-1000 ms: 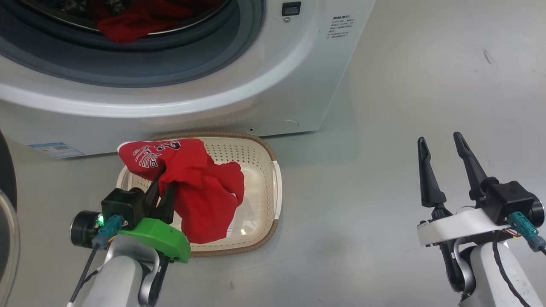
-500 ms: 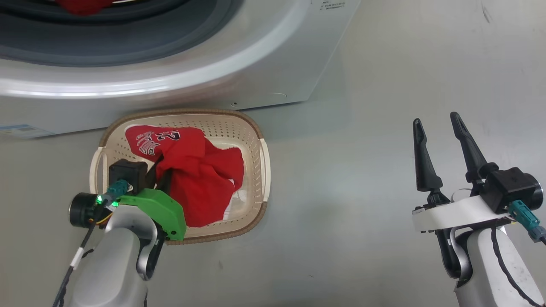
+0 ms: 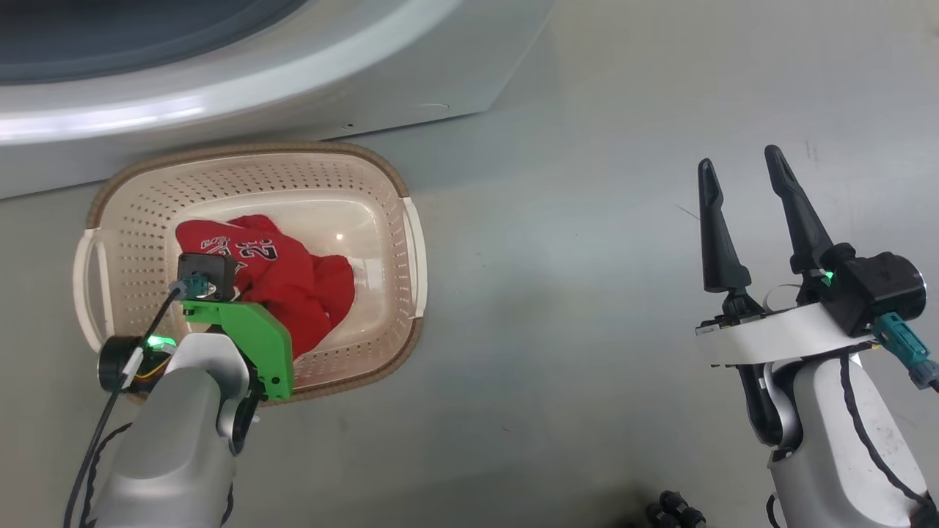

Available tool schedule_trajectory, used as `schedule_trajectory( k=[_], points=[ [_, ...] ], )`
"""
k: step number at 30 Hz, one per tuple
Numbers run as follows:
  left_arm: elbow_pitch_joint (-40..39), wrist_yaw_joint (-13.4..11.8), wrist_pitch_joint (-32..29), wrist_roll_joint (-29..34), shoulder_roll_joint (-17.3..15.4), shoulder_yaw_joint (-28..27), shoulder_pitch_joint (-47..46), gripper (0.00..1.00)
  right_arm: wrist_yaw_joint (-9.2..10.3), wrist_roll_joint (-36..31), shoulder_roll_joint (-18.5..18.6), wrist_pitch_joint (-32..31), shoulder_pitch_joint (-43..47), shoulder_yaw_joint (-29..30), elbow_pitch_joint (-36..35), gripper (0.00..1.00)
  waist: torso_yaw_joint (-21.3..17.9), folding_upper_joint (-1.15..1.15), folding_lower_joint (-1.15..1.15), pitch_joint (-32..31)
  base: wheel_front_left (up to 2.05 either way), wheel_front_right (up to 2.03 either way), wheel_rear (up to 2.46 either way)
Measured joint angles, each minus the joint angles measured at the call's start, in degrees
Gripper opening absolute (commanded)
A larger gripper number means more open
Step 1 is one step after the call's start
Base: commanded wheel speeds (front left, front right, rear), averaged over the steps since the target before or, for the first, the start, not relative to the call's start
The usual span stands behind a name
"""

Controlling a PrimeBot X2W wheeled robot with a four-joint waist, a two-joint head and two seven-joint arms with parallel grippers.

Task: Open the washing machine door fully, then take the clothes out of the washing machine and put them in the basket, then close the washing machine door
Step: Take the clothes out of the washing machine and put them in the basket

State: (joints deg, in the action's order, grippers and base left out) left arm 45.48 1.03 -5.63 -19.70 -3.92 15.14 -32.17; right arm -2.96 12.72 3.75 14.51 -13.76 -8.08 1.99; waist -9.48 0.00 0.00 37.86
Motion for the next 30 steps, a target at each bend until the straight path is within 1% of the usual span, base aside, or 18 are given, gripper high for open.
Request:
schedule_trajectory(
  k=[5, 6, 7, 8, 9, 15, 19, 24, 26, 30],
  points=[
    [4.1, 0.03, -1.27, -0.2, -0.19, -0.35, -1.65, 0.0, 0.0, 0.37, -0.23, 0.0, -0.95, -0.32, 0.23, 1.0, -1.67, 0.0, 0.0, 1.6, 0.0, 0.0, 0.0],
    [4.69, 0.12, -1.37, -0.33, -0.2, -0.44, -2.06, 0.02, 0.0, 0.38, -0.25, 0.0, -1.08, -0.3, 0.25, 1.0, -1.95, 0.0, 0.0, 1.82, 0.0, 0.0, 0.0],
    [5.1, 0.29, -1.25, -0.34, -0.19, -0.51, -2.43, 0.3, 0.0, 0.44, -0.26, 0.0, -1.09, -0.23, 0.25, 1.0, -2.17, 0.0, 0.0, 2.04, 0.0, 0.0, 0.0],
    [5.52, 0.29, -1.09, -0.33, -0.19, -0.56, -2.83, 0.72, 0.0, 0.44, -0.27, 0.0, -1.09, -0.2, 0.29, 1.0, -2.34, 0.0, 0.0, 2.21, 0.0, 0.0, 0.0],
    [5.92, 0.29, -0.84, -0.33, -0.18, -0.6, -3.3, 1.0, 0.0, 0.45, -0.3, 0.0, -1.1, -0.2, 0.31, 1.0, -2.48, 0.0, 0.0, 2.35, 0.0, 0.0, 0.0],
    [7.9, -0.03, 0.79, -0.15, -0.53, -0.93, -5.2, 1.0, 0.01, 0.88, -0.48, 0.0, -1.25, -0.19, 0.69, 1.0, -2.74, 0.0, 0.0, 2.57, 0.0, 0.0, 0.0],
    [9.37, -0.02, 3.07, -0.07, -0.64, -0.87, -5.6, 1.0, 0.01, 0.88, -0.57, 0.0, -1.57, 0.01, 1.52, 1.0, -2.6, 0.0, 0.0, 1.84, 0.0, 0.0, 0.0],
    [10.18, 0.11, 7.5, 0.29, -0.65, -1.23, -5.61, 1.0, 0.01, 0.86, -0.58, 0.0, -1.57, 0.31, 2.43, 1.0, -2.07, 0.0, 0.0, 0.14, 0.0, 0.0, 0.0],
    [10.17, 0.56, 9.44, 0.27, -0.62, -1.42, -5.58, 1.0, 0.01, 0.86, -0.6, 0.0, -1.56, 0.32, 2.89, 1.0, -1.79, 0.0, 0.0, -0.73, 0.0, 0.0, 0.0],
    [9.42, 1.04, 14.97, 0.96, -0.53, -0.78, -5.42, 1.0, -0.01, 0.86, -0.62, 0.0, -1.51, 0.41, 3.85, 1.0, -1.07, 0.0, 0.0, -2.82, 0.0, 0.0, 0.0]
  ],
)
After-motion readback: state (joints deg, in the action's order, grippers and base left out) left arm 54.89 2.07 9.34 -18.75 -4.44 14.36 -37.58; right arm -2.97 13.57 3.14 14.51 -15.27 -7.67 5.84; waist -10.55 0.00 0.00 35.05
